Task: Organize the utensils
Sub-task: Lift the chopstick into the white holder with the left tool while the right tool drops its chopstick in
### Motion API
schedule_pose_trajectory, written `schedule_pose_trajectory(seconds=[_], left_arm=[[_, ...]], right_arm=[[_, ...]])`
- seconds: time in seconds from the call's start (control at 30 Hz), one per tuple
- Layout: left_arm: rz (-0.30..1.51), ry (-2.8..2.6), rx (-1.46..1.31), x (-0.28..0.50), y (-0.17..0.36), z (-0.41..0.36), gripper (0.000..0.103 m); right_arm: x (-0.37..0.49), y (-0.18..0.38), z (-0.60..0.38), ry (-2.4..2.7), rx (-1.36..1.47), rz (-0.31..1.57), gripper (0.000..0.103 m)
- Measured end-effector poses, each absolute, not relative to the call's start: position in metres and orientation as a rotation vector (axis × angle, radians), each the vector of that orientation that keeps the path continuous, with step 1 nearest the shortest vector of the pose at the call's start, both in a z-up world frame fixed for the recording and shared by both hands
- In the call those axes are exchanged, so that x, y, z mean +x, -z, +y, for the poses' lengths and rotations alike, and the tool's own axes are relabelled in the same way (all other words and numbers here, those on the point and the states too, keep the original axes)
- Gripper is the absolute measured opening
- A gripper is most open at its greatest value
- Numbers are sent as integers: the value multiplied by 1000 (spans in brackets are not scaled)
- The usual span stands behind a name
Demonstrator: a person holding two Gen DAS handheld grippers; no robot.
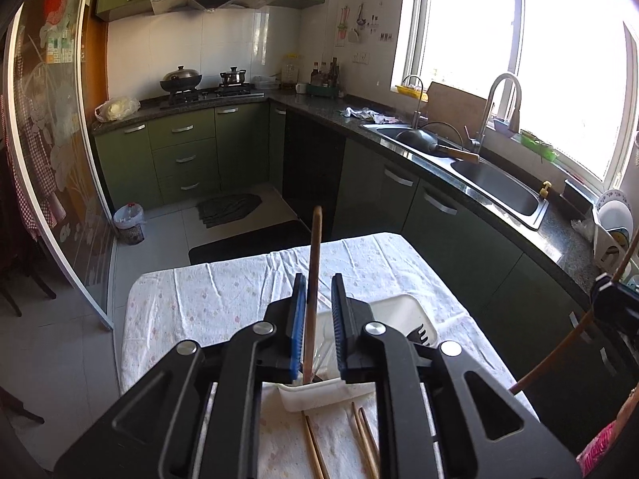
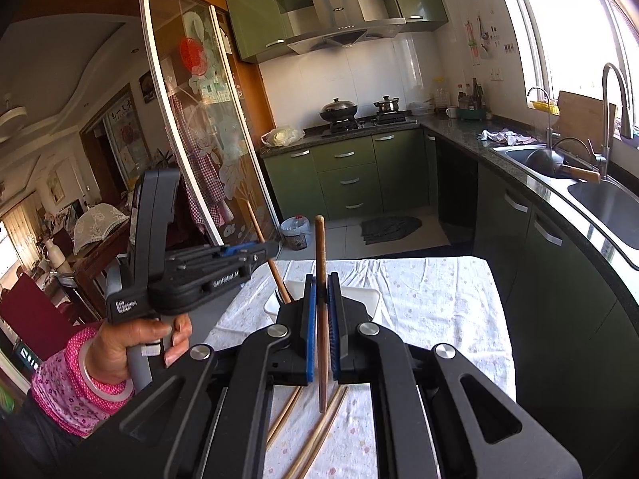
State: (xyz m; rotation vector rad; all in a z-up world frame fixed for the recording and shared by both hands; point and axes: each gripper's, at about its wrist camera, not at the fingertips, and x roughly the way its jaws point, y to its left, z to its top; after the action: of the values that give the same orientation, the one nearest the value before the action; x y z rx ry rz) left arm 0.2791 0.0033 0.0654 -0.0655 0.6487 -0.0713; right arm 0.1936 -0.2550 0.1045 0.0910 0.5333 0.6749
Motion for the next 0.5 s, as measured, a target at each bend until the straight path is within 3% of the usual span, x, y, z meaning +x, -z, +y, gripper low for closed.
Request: schedule_pose_trajectory(seconds=[0.17,0.37,0.5], left_arm=[[652,92,-72,262,-64,8,14],[649,124,-92,237,-64,13,21],[675,139,-91,224,-55,14,22]], right_arm=[[206,-125,-249,-667,121,470,6],[222,-149,-239,-570,121,339,6],[245,-139,-218,-539,87,362,6]])
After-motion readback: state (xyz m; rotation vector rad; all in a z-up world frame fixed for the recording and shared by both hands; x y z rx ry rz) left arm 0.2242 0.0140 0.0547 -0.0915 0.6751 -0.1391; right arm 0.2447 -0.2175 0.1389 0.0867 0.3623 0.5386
